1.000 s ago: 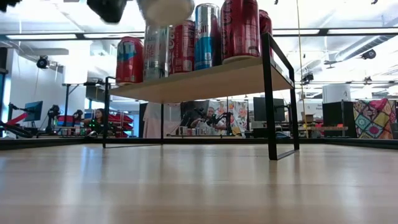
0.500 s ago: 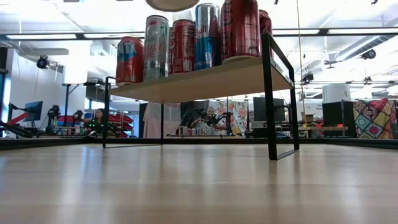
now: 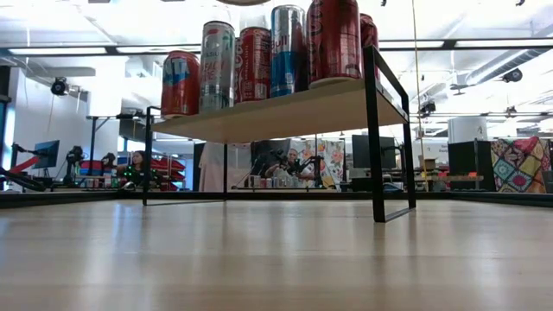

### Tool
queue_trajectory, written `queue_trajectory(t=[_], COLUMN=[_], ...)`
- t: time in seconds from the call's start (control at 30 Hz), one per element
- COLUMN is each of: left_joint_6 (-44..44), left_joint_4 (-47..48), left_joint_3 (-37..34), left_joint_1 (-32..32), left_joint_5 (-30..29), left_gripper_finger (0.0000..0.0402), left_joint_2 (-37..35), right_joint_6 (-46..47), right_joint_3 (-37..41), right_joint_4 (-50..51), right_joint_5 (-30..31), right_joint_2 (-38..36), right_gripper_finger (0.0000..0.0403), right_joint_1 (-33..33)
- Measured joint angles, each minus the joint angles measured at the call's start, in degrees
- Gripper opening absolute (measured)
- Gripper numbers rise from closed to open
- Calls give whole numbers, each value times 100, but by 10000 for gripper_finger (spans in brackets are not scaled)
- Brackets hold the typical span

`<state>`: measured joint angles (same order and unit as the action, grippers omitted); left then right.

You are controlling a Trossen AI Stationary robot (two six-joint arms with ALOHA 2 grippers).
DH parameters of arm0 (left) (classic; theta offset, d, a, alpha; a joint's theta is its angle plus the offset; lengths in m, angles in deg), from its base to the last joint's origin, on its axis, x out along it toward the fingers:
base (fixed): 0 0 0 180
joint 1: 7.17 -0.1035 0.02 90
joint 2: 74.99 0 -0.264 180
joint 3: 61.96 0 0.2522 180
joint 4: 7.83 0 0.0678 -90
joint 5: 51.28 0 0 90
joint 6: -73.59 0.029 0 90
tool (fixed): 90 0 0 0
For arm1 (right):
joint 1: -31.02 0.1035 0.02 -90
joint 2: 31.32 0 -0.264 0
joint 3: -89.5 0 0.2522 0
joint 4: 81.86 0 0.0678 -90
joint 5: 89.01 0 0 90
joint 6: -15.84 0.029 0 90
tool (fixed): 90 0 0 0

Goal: Place canned beverage on shelf
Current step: Put the silver/blue soda can on the shelf, align with the other silver/blue soda cans

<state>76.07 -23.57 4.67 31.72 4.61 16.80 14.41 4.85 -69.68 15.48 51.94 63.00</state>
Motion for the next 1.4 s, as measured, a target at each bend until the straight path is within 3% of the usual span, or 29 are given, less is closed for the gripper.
queue_trajectory(t=[0.2, 0.33, 0.6, 1.4], left_joint_6=[2, 2, 0, 30], left_joint_4=[-34, -37, -41, -195], left_joint_3=[0, 0, 0, -7], left_joint_1=[-6, -6, 1, -102], left_joint_5=[-93, -90, -89, -249], left_gripper_finger=[213, 213, 214, 214], left_joint_2=[0, 0, 0, 11], right_joint_6=[-6, -59, -61, -443], right_joint_3=[-83, -280, -413, -638], right_joint_4=[-2, -18, 81, 65], right_joint_5=[18, 58, 318, 212], right_joint_2=[341, 451, 470, 824], right_gripper_finger=[200, 228, 231, 227], right_joint_1=[-3, -4, -15, -232])
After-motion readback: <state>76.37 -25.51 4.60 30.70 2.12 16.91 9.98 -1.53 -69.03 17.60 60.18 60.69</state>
